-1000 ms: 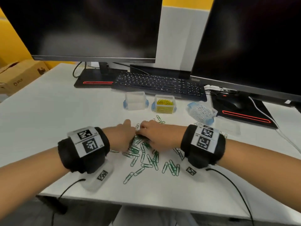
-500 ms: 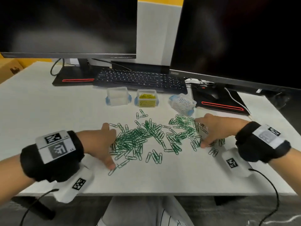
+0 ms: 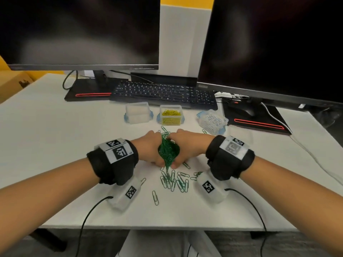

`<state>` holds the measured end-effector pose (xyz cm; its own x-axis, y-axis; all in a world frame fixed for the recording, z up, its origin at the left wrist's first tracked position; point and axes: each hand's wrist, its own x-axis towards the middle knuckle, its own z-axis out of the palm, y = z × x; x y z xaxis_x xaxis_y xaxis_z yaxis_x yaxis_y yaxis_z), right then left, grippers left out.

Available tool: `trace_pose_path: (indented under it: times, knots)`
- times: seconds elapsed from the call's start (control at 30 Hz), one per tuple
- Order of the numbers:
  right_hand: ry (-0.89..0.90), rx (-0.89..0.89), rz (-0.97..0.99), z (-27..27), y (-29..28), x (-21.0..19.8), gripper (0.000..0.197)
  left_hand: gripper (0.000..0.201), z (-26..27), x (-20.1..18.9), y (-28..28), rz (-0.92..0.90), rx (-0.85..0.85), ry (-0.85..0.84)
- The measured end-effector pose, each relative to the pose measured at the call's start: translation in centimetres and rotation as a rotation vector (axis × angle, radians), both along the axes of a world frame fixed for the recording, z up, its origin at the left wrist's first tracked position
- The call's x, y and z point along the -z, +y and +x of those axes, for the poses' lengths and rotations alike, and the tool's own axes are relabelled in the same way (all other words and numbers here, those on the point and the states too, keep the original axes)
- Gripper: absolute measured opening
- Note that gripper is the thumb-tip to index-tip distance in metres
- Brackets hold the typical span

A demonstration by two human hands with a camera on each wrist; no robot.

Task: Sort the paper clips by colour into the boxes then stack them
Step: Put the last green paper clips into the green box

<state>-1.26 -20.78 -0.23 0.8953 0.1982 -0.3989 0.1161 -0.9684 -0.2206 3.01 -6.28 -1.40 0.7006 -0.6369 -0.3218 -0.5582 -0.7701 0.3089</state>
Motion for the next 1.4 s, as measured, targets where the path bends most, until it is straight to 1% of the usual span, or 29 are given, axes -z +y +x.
trace_pose_path:
  times: [0.1, 0.2, 0.33, 0.43, 0.5, 0.57, 0.63, 0.73, 0.8, 0.87, 0.97, 1.0, 1.07, 1.13, 1.2, 1.3, 1.4]
  knots:
    - [-0.040, 0.005, 0.020, 1.1, 1.2, 0.4, 0.064, 0.046, 0.4, 0.2, -0.1, -0.052, -0.019, 0.010]
    - [-0.067, 0.063, 0.097, 2.2, 1.7, 0.8, 0.049, 0.029, 1.1, 0.4, 0.2, -0.136, -0.064, 0.010]
    - [-0.023, 0.118, 0.178, 4.1, 2.1, 0.8, 0.021, 0.021, 2.3, 0.1, 0.8, -0.178, -0.119, 0.049]
    - [-0.030, 0.132, 0.183, 5.8, 2.4, -0.8, 0.015, 0.012, 4.0, -1.5, 1.4, -0.204, -0.134, 0.073]
    - [-0.067, 0.130, 0.219, 7.2, 2.6, -2.8, 0.010, 0.010, 5.6, -3.2, 1.7, -0.233, -0.138, 0.054]
    - [-0.106, 0.143, 0.295, 9.1, 2.9, -4.7, 0.012, 0.009, 7.5, -5.1, 2.1, -0.245, -0.166, -0.005]
    - [-0.150, 0.159, 0.327, 11.2, 3.4, -5.3, 0.019, 0.011, 9.7, -6.5, 2.2, -0.239, -0.213, -0.048]
    - [-0.247, 0.223, 0.350, 13.4, 4.5, -3.7, 0.031, 0.017, 12.5, -6.5, 2.1, -0.187, -0.269, -0.108]
    - [-0.272, 0.288, 0.413, 14.3, 5.2, -2.1, 0.031, 0.017, 13.4, -5.7, 2.0, -0.152, -0.295, -0.126]
    - [-0.309, 0.318, 0.393, 15.0, 5.7, -1.2, 0.031, 0.012, 14.0, -4.9, 2.0, -0.153, -0.321, -0.091]
    - [-0.342, 0.298, 0.271, 15.3, 6.3, -1.1, 0.033, 0.012, 14.2, -4.7, 2.0, -0.120, -0.326, -0.077]
    - [-0.319, 0.284, 0.241, 15.1, 6.4, -1.4, 0.033, 0.012, 14.1, -4.8, 2.1, -0.108, -0.315, -0.058]
    - [-0.211, 0.250, 0.224, 14.5, 6.1, -2.1, 0.026, 0.014, 13.6, -5.0, 2.0, -0.090, -0.281, 0.025]
    - [-0.071, 0.230, 0.268, 13.5, 5.5, -2.8, 0.020, 0.017, 12.7, -5.2, 1.9, -0.067, -0.250, 0.099]
    - [0.015, 0.236, 0.288, 12.5, 5.1, -3.3, 0.018, 0.019, 11.9, -5.1, 1.8, -0.039, -0.227, 0.105]
    - [0.027, 0.286, 0.271, 11.5, 5.0, -3.6, 0.013, 0.022, 10.9, -4.9, 1.5, -0.052, -0.231, 0.083]
    - [0.020, 0.324, 0.297, 10.6, 4.7, -3.8, 0.015, 0.017, 10.1, -5.1, 1.3, -0.110, -0.258, 0.084]
